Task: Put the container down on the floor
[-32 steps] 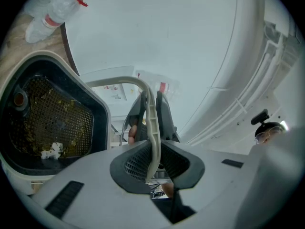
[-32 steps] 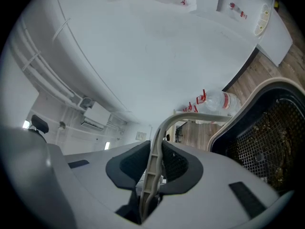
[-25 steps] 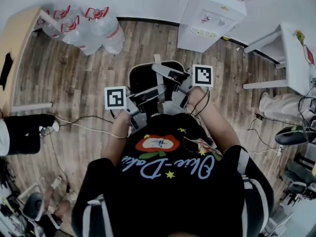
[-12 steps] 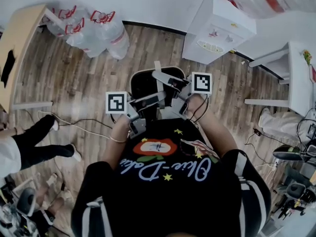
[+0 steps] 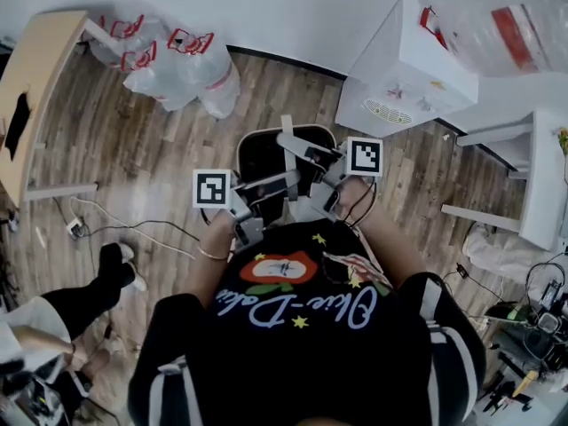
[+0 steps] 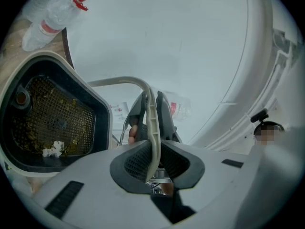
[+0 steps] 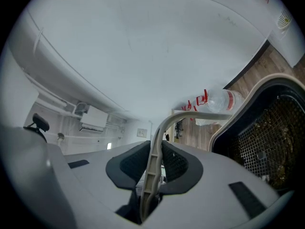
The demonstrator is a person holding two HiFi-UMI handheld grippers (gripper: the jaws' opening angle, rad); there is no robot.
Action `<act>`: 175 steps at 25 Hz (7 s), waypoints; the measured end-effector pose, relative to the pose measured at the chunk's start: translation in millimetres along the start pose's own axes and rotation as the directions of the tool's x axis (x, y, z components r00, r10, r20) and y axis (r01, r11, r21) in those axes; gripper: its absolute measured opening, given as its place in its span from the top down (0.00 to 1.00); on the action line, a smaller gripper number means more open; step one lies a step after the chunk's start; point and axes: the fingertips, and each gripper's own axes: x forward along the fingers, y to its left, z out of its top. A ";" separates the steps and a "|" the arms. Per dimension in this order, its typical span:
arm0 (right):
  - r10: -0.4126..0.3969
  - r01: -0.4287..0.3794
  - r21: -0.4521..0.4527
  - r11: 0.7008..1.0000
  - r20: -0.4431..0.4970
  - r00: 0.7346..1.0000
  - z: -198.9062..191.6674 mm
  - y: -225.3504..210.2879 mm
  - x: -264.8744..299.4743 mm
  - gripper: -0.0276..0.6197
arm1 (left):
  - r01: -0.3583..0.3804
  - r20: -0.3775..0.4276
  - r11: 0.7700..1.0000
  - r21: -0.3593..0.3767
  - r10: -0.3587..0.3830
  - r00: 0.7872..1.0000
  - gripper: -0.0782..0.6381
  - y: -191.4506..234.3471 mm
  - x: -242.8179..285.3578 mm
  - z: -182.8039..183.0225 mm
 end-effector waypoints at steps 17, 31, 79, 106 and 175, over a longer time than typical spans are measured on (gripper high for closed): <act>0.013 -0.009 0.032 0.999 -0.116 0.993 136.7 -19.7 36.9 0.86 | -0.040 0.117 0.999 -0.025 0.043 0.992 0.82 13.4 72.3 128.5; -0.020 0.024 0.025 0.999 -0.122 0.992 176.0 -36.6 42.7 0.86 | -0.054 0.116 0.998 -0.035 0.058 0.992 0.82 25.5 93.8 163.4; -0.274 0.278 0.052 0.959 -0.070 0.959 325.5 -296.0 218.0 0.86 | -0.141 -0.122 0.985 -0.103 0.128 0.984 0.82 265.4 47.5 403.8; -0.392 0.402 0.019 0.916 -0.178 0.903 323.6 -496.4 238.7 0.86 | -0.201 -0.113 0.979 -0.042 0.195 0.974 0.82 464.6 33.3 428.4; -0.634 0.637 -0.009 0.770 -0.121 0.764 277.5 -589.7 224.8 0.86 | -0.607 -0.040 0.794 0.035 0.608 0.793 0.66 603.9 -36.7 432.0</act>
